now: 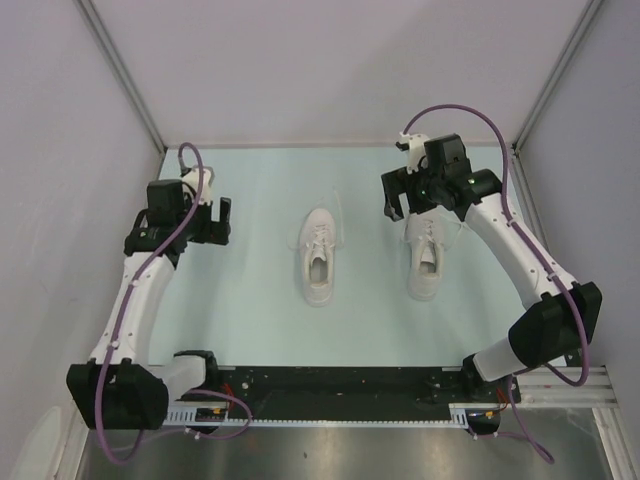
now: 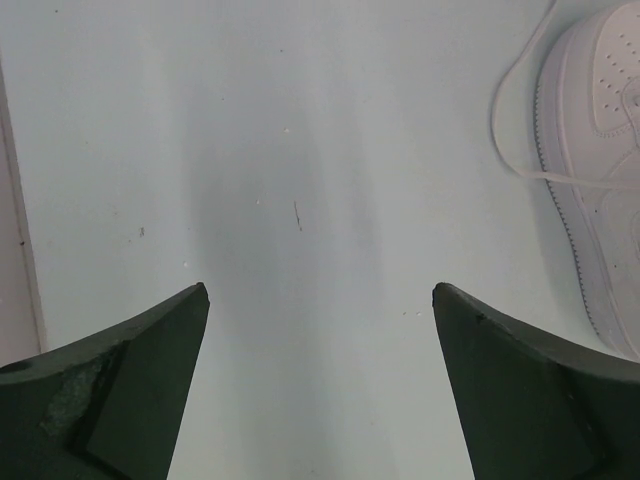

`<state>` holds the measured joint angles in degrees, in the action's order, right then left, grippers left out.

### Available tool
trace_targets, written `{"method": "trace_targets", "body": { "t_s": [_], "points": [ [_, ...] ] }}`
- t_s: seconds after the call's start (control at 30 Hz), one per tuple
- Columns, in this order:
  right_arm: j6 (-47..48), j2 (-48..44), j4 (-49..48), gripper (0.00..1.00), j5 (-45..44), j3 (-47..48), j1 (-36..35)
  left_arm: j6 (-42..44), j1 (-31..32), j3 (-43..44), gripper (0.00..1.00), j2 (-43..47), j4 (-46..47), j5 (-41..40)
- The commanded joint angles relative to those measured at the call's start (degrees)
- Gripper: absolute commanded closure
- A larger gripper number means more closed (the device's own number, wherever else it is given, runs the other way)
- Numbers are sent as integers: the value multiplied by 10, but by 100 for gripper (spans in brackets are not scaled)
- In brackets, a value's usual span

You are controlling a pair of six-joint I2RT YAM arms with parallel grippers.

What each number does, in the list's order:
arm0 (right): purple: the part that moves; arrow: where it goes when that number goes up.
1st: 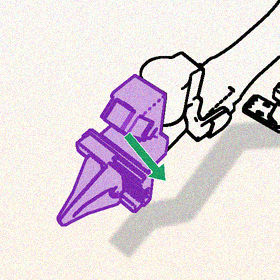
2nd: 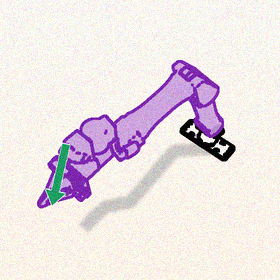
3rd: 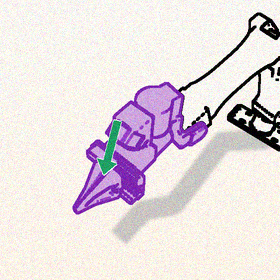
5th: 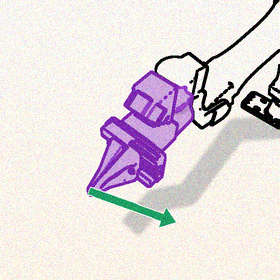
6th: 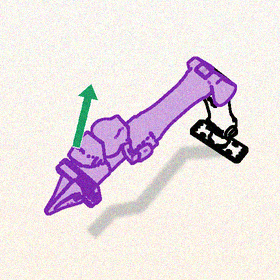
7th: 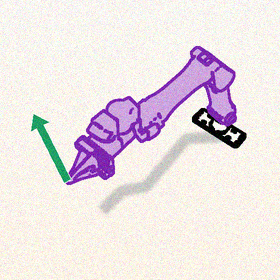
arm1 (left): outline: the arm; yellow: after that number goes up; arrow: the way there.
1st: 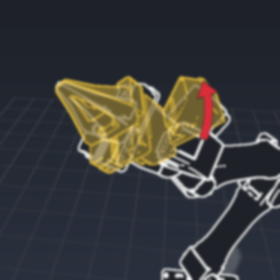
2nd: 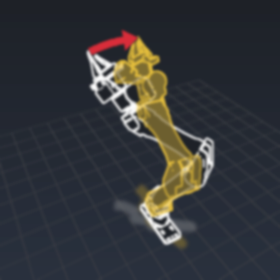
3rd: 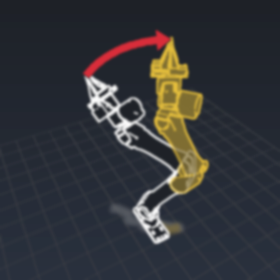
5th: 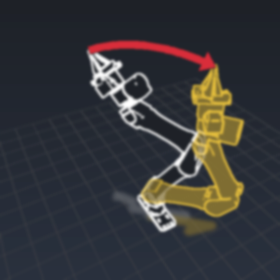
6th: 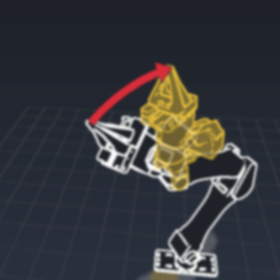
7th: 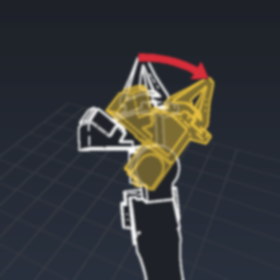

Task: Tie the shoes

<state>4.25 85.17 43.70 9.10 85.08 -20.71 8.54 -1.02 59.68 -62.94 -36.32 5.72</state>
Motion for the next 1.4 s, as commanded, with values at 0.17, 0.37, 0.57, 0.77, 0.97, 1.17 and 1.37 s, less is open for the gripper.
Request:
{"method": "trace_targets", "body": {
  "t_s": [0.17,0.37,0.57,0.77,0.97,1.17,1.37],
  "points": [
    [13,8,7,0,7,-18,1,71,98,77,0,-107,48,17],
    [30,21,1,0,26,-22,4,90,152,133,13,-241,62,26],
    [34,38,11,0,22,-22,12,78,187,244,32,-402,17,29],
    [35,44,12,0,40,-22,22,73,209,299,43,-474,26,25],
    [9,54,-2,0,39,-22,24,67,220,328,47,-532,29,19],
    [-16,65,-27,2,39,-19,24,57,223,340,52,-572,26,20],
    [-40,79,-77,5,46,-19,20,58,232,328,59,-585,34,12]
  ]
}}
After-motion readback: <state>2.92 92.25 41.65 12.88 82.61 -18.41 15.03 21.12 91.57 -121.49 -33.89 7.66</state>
